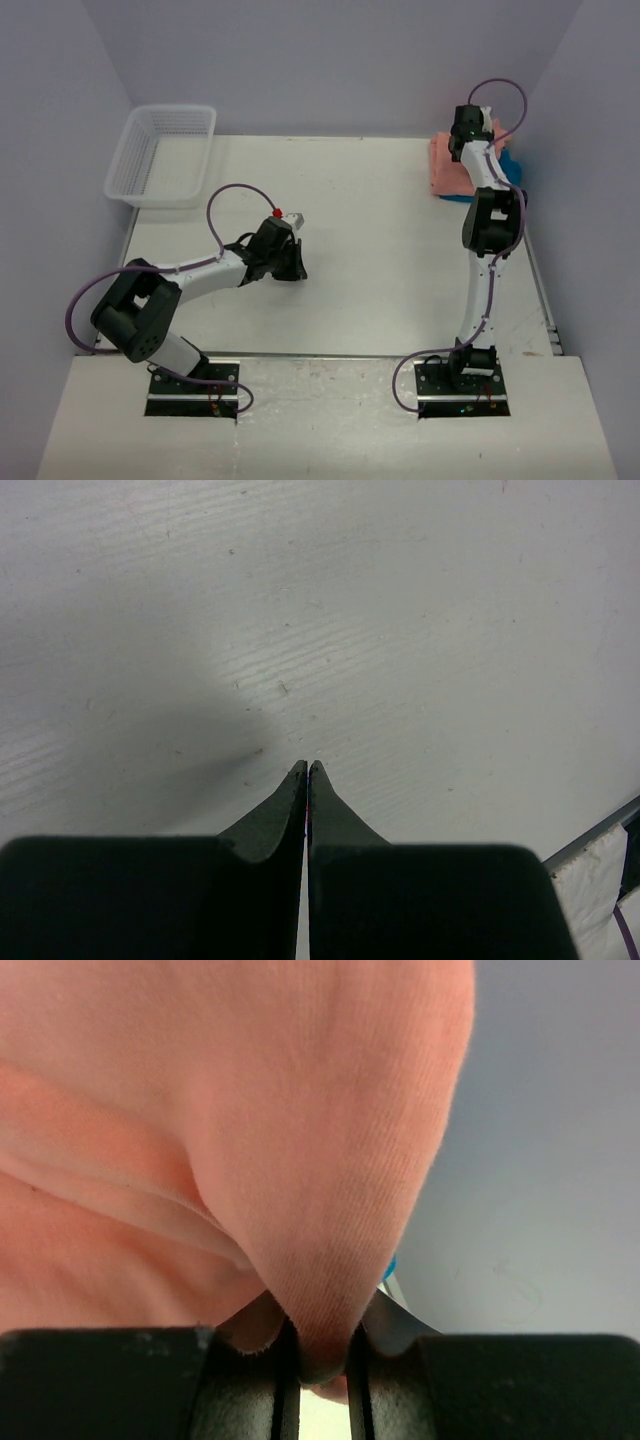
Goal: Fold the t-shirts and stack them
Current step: Put the neatly folded tshirt into the corner of the board with the right arm
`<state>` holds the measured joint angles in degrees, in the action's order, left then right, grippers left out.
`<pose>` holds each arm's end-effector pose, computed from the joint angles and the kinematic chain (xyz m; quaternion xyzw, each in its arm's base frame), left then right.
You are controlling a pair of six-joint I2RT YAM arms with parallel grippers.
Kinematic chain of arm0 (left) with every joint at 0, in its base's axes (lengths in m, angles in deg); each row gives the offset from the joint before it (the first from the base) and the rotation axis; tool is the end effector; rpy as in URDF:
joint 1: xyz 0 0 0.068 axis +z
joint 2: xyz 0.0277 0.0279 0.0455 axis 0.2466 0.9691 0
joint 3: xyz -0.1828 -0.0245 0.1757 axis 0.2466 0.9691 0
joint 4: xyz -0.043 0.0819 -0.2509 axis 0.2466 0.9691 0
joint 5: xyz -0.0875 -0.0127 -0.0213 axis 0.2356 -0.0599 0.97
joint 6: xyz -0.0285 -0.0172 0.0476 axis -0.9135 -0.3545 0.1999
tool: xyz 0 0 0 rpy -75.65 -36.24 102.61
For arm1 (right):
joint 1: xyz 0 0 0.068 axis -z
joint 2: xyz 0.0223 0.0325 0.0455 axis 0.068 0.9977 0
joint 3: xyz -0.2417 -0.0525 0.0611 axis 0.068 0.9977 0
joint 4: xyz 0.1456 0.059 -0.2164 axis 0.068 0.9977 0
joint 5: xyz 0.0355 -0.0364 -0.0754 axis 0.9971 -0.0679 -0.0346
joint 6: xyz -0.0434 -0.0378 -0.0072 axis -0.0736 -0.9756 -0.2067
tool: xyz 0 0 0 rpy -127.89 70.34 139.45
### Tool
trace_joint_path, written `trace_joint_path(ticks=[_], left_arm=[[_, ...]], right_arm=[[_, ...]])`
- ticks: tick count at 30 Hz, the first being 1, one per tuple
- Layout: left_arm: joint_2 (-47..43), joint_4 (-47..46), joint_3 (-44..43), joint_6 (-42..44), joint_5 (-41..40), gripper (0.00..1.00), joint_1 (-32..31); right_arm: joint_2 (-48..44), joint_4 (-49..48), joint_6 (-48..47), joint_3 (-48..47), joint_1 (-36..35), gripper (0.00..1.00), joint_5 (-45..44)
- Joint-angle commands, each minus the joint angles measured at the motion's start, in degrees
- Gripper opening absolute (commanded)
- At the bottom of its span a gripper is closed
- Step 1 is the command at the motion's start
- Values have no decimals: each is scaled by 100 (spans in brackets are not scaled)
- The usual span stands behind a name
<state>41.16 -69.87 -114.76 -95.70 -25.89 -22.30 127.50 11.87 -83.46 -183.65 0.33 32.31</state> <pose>0.2396 -0.1858 0.1392 0.0412 0.9381 -0.2544 0.2312 0.5372 -0.0696 0.1853 0.1181 0.8626 -0.3938 0.2948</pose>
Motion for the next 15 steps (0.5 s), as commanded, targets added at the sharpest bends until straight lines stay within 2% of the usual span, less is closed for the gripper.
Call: trace_joint_path(ticks=[1, 10, 11, 12, 13, 14, 15], left_arm=[[-60, -138, 51, 139, 45, 0, -34], [-149, -156, 139, 165, 72, 0, -34], [-140, -156, 139, 156, 80, 0, -25], [-131, -164, 147, 165, 80, 0, -34], [-122, -164, 139, 165, 89, 0, -25], [-105, -164, 147, 165, 81, 0, -25], [-104, -164, 147, 156, 80, 0, -25]], right_arm=[[-850, -122, 173, 104, 34, 0, -337], [-377, -60, 32, 44, 192, 0, -626], [-237, -60, 59, 26, 192, 9, -662], [-175, -34, 85, 17, 201, 24, -645], [-96, 62, 233, -79, 201, 54, -802], [-26, 150, 313, -158, 201, 98, -829], [62, 264, 401, -246, 201, 99, -838]])
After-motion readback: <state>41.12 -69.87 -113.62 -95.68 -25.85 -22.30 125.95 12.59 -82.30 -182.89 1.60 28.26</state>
